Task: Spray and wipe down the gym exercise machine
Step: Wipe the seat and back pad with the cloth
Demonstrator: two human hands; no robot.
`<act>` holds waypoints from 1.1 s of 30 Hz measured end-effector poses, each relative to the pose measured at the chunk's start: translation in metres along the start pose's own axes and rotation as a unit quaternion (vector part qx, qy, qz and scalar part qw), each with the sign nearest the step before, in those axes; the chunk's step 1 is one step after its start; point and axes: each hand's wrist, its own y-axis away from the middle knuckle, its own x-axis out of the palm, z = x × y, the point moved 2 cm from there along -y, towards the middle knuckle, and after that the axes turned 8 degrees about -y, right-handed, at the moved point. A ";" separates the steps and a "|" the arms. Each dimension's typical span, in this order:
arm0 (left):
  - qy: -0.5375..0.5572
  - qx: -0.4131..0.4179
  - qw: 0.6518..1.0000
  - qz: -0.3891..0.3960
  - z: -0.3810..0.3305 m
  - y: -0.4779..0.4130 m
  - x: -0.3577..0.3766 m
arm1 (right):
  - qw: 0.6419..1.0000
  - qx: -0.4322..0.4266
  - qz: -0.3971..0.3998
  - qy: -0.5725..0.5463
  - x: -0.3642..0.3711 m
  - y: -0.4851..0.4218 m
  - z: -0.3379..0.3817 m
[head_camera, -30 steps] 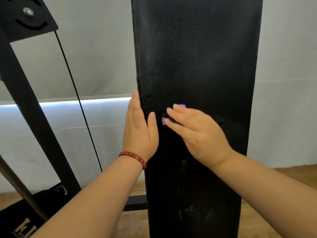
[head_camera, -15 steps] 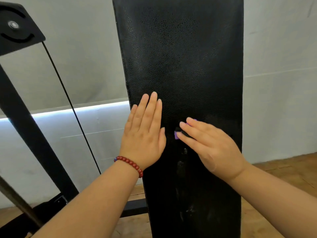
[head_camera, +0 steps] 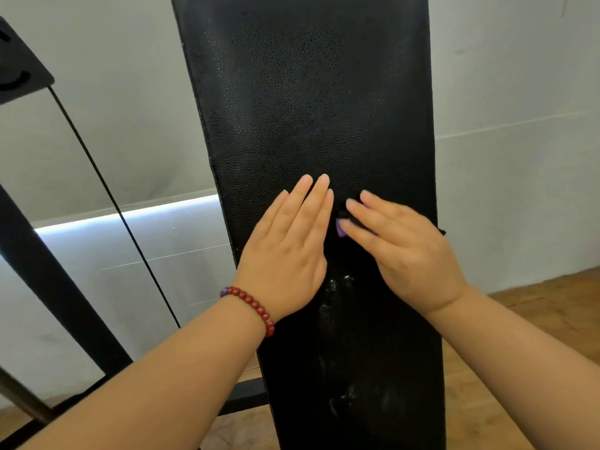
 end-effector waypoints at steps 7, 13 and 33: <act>-0.026 -0.008 1.000 0.009 -0.017 -0.022 0.005 | 0.998 0.059 -0.037 -0.004 -0.002 0.029 -0.004; -0.019 0.058 0.998 0.002 -0.020 -0.018 0.007 | 0.994 0.068 -0.086 0.003 -0.002 0.008 -0.017; -0.024 0.104 0.994 0.003 -0.023 -0.017 0.008 | 0.988 0.118 -0.104 0.007 0.002 0.051 -0.011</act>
